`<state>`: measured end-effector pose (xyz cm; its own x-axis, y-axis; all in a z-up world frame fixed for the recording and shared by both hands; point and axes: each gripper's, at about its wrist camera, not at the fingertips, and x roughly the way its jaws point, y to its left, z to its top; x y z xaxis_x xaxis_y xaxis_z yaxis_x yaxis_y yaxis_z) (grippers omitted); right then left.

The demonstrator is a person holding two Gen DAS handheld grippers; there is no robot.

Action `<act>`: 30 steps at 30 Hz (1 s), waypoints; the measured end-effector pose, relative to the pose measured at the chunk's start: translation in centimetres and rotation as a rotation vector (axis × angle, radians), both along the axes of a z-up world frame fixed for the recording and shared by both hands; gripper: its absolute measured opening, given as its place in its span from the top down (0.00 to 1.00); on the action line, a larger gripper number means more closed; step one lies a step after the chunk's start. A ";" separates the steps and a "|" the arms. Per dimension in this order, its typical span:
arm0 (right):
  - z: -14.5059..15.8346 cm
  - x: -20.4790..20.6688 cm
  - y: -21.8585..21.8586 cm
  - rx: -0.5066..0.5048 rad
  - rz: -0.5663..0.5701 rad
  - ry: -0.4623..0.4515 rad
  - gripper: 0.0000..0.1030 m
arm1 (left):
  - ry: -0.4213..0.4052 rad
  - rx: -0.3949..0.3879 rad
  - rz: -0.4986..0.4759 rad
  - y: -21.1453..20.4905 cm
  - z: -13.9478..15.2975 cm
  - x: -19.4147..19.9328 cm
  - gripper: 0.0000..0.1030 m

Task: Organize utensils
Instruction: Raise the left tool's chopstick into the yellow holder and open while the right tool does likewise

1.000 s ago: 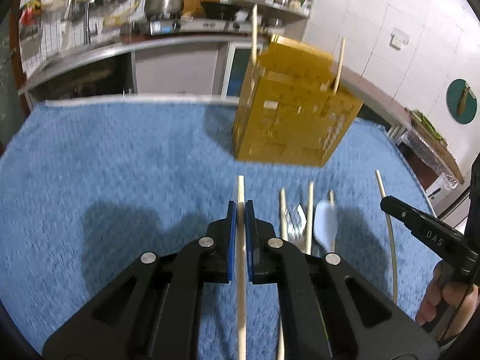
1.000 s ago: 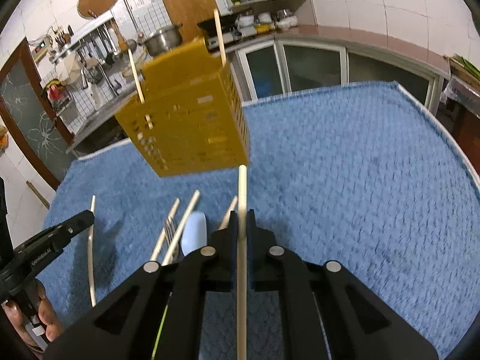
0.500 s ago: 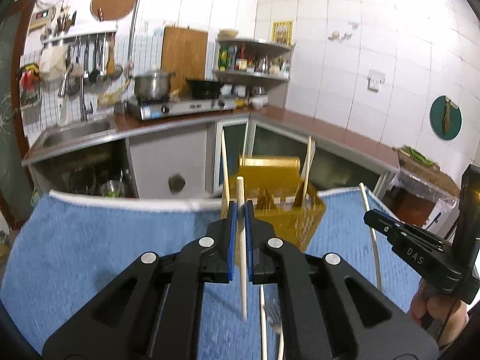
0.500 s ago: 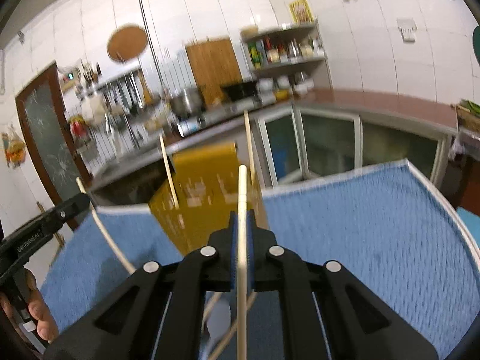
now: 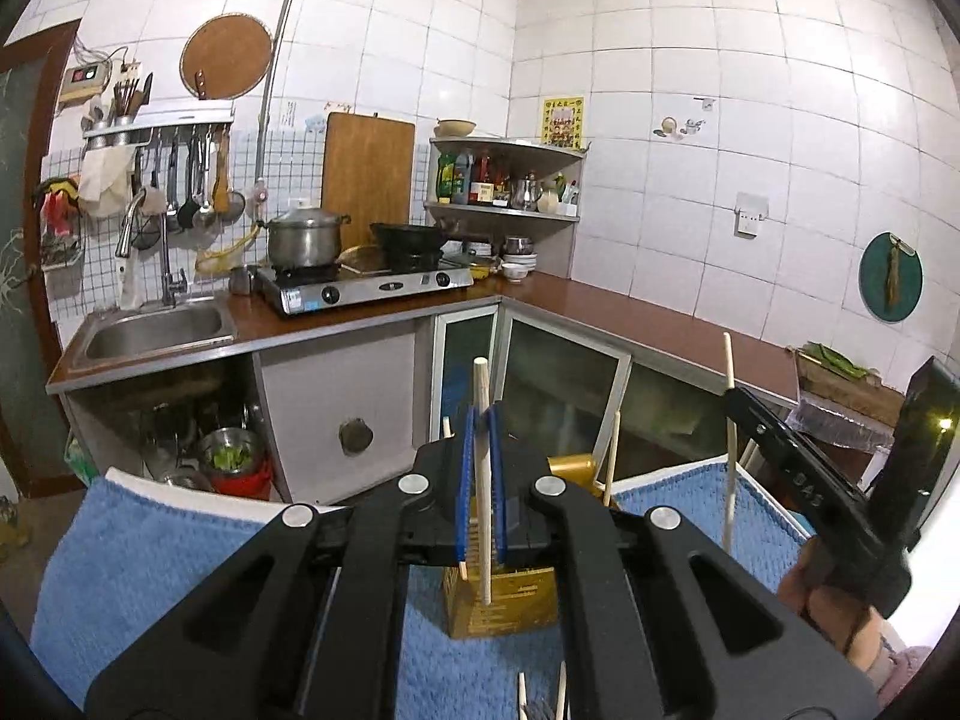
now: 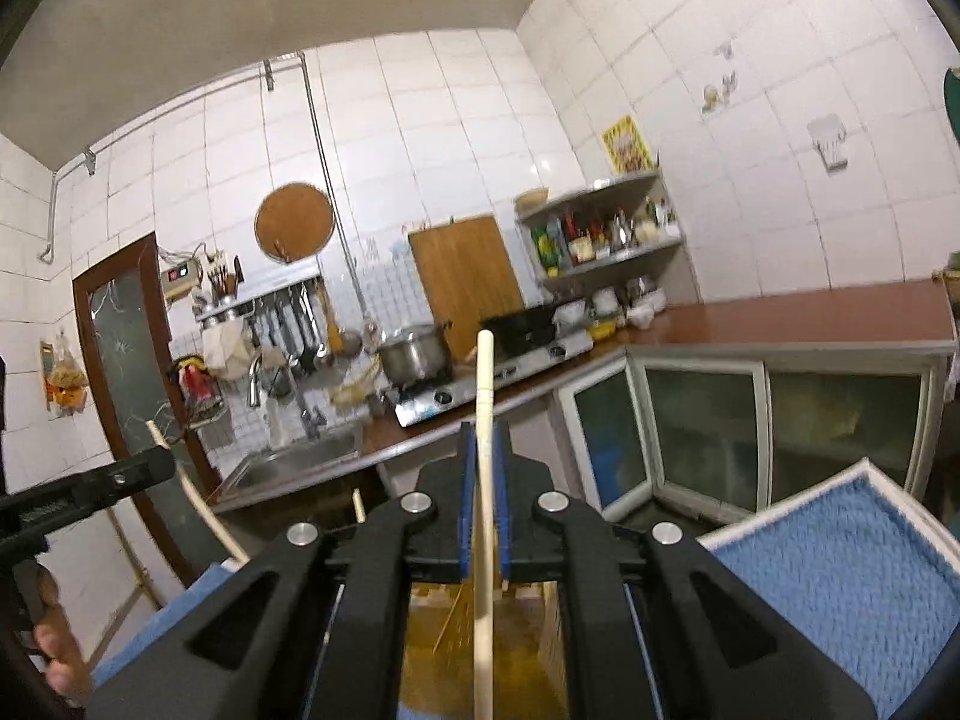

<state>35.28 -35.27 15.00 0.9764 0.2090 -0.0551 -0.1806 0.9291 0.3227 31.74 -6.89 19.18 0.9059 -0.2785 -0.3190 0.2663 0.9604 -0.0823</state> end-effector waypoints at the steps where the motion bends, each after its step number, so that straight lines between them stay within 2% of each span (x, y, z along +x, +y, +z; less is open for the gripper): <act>1: 0.0 0.2 0.2 -0.002 -0.003 -0.006 0.94 | -0.003 0.003 -0.001 0.0 0.3 0.1 0.96; 6: 0.5 1.3 0.9 -0.011 -0.046 -0.079 0.94 | -0.037 0.015 -0.016 -0.5 1.6 0.4 0.96; 10: 1.0 2.2 1.1 0.023 -0.087 -0.142 0.94 | -0.069 0.017 -0.021 -1.0 2.7 0.8 0.96; 14: 1.0 3.8 1.5 0.057 -0.107 -0.179 0.94 | -0.090 0.024 -0.012 -1.3 2.6 1.9 0.96; 17: 0.8 4.5 2.2 0.041 -0.114 -0.212 0.94 | -0.083 0.024 -0.009 -1.2 1.7 3.4 0.96; 19: 0.5 5.0 3.2 -0.007 -0.116 -0.223 0.94 | -0.063 0.017 -0.011 -1.2 0.7 4.5 0.96; 30: -1.6 7.0 5.0 -0.107 -0.124 -0.206 0.94 | 0.031 0.019 -0.022 -1.4 -5.2 8.3 0.96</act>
